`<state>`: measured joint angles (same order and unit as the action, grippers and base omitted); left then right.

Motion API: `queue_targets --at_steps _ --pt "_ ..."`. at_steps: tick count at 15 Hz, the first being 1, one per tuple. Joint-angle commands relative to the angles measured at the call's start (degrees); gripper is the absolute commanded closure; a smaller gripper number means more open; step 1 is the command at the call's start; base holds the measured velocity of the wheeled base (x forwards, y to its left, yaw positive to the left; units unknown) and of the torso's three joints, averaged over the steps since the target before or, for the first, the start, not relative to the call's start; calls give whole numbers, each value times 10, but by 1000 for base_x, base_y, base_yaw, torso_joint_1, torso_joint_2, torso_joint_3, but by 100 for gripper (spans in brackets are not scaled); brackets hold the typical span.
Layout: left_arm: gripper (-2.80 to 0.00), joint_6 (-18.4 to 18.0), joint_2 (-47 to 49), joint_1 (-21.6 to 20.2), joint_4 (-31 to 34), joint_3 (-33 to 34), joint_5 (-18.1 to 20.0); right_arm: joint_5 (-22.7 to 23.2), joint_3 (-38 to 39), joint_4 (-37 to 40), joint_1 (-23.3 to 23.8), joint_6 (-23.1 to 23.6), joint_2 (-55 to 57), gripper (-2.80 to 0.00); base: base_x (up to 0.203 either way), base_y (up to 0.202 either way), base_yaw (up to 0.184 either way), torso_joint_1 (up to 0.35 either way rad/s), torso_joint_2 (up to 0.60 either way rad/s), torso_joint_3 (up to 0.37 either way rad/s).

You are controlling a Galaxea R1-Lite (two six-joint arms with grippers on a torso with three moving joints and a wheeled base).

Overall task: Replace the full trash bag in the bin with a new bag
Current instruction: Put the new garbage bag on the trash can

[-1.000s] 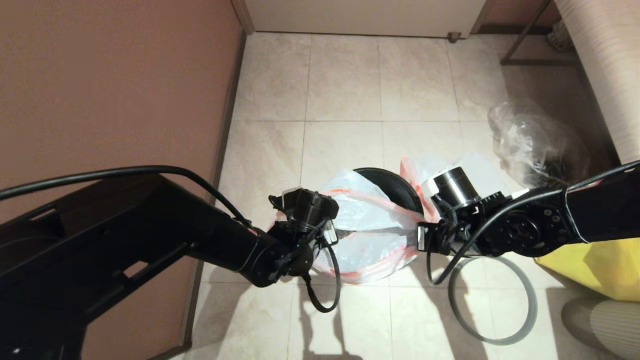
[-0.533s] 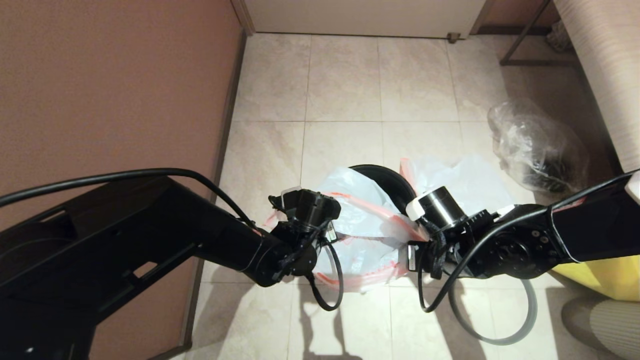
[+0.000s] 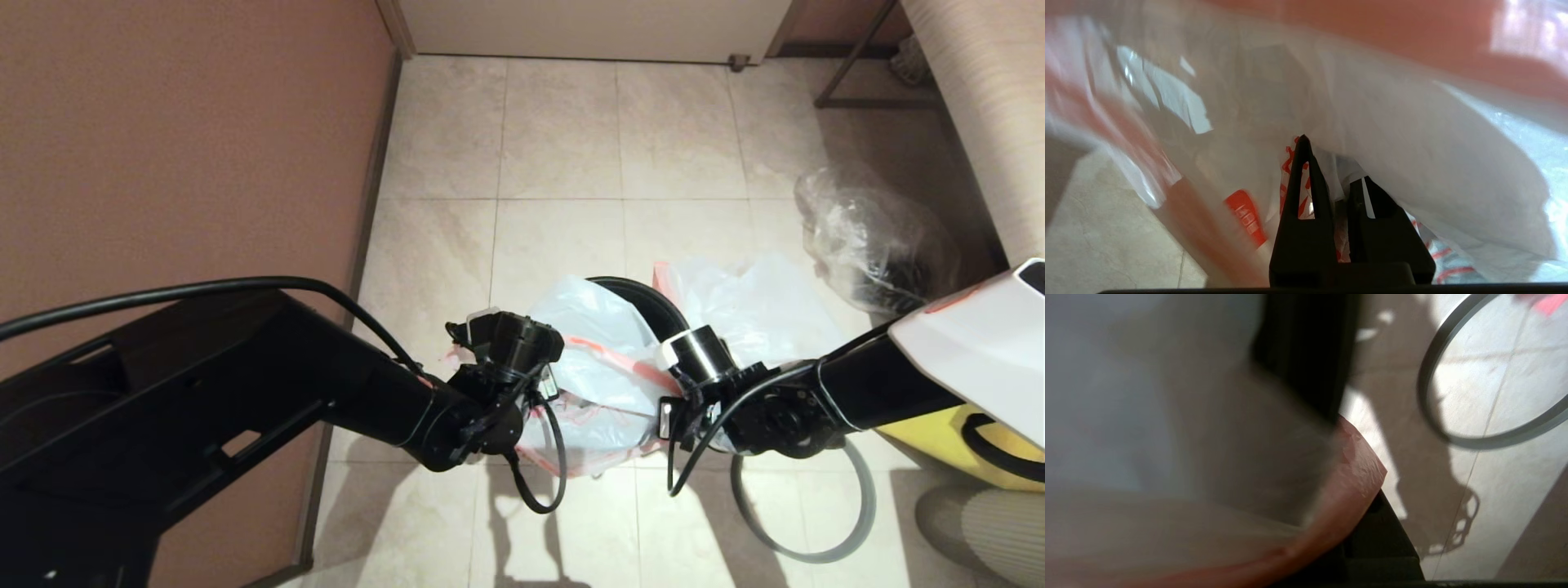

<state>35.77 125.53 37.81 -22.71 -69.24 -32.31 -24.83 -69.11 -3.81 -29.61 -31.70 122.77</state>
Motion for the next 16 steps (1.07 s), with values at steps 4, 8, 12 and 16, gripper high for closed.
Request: queue_targets --at_steps 4,8,12,16 --pt "0 3 -3 0 -2 1 -6 -13 12 0 39 -5 -39 -280 0 0 0 0 0 0" --pt "0 4 -5 6 -2 2 -6 -10 48 0 39 -6 -87 -280 0 0 0 0 0 0" --pt "0 4 -5 10 -2 2 -6 15 89 3 19 -6 -153 -280 0 0 0 0 0 0" --pt "0 4 -5 12 -2 2 -6 25 108 3 2 -6 -162 0 0 0 0 0 0 0"
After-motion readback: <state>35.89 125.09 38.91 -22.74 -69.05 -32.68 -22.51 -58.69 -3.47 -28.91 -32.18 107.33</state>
